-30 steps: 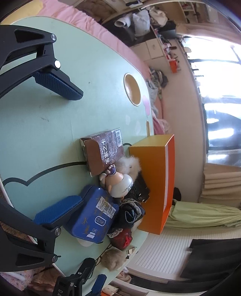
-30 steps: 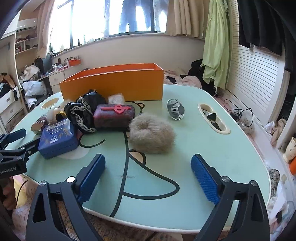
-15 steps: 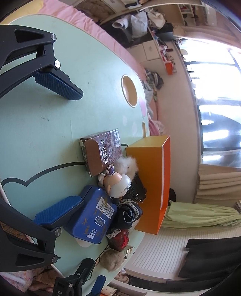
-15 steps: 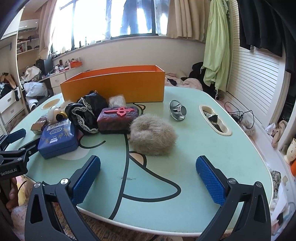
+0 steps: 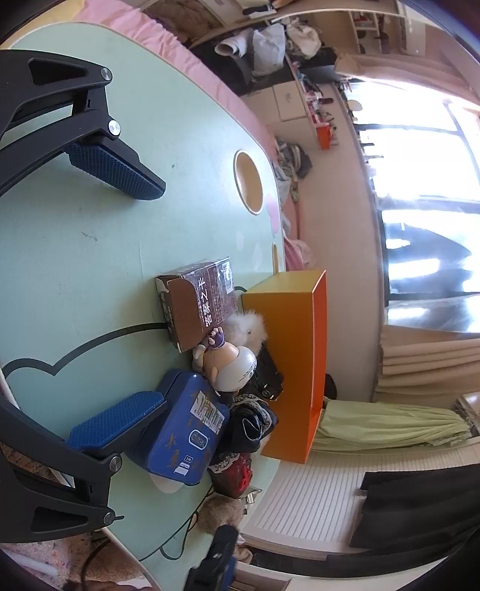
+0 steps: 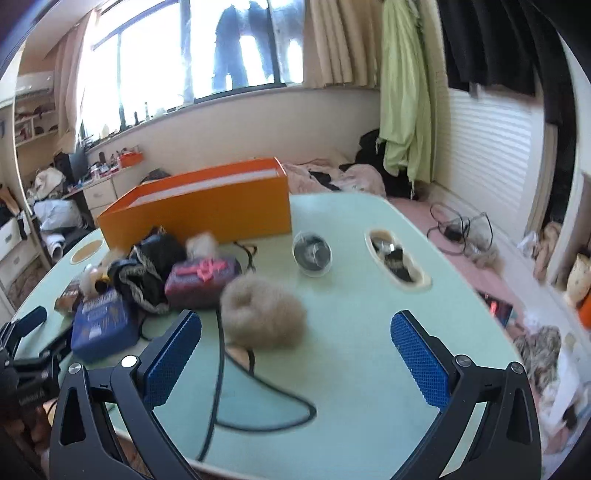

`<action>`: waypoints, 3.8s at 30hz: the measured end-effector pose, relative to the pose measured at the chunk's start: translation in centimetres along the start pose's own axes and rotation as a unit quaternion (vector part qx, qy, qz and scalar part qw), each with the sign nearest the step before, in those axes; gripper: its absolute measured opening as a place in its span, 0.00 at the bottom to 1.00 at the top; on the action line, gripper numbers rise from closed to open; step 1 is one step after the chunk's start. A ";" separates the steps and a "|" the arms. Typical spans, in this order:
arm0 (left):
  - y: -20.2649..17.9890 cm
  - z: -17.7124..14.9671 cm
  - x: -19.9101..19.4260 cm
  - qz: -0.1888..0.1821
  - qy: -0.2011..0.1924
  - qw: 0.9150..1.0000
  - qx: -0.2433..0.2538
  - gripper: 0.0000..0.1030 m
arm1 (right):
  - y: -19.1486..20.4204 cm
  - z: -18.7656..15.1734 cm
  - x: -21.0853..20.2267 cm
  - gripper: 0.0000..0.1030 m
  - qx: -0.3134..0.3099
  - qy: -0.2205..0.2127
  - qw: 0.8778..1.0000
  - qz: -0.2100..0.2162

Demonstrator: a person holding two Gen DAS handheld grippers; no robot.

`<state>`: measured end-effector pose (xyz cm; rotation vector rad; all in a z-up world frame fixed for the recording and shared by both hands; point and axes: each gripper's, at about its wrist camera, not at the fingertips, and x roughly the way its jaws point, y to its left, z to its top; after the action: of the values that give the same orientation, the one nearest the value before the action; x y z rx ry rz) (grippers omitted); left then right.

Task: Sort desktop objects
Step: 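Grasp the grey fur ball with the right gripper while the left gripper grasps the brown carton, then carry the fur ball into the orange box with the right gripper while the left drops the carton in, then reach to the silver metal cup and grasp it with the right gripper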

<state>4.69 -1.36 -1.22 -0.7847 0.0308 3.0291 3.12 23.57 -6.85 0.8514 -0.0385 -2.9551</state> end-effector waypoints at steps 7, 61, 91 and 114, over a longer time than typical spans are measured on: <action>0.0 0.1 0.0 -0.001 0.000 1.000 0.000 1.00 | 2.1 1.3 2.4 0.98 -0.052 0.044 0.997 -0.028; 3.6 5.9 -1.2 -0.056 0.048 0.997 0.014 0.38 | 0.7 -0.1 -1.1 0.40 -0.026 -0.028 0.996 0.078; 2.0 16.5 11.4 -0.163 0.030 0.984 -0.072 0.48 | 2.7 13.1 14.0 0.45 -0.050 0.028 0.983 0.177; 3.8 13.2 5.2 -0.161 -0.007 0.987 -0.027 0.72 | -4.9 9.7 6.7 0.80 -0.003 0.032 0.997 0.069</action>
<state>-6.33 -4.83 7.90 -0.6936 -0.1638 2.7399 -7.96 28.05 -2.36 0.9047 -0.0812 -2.7974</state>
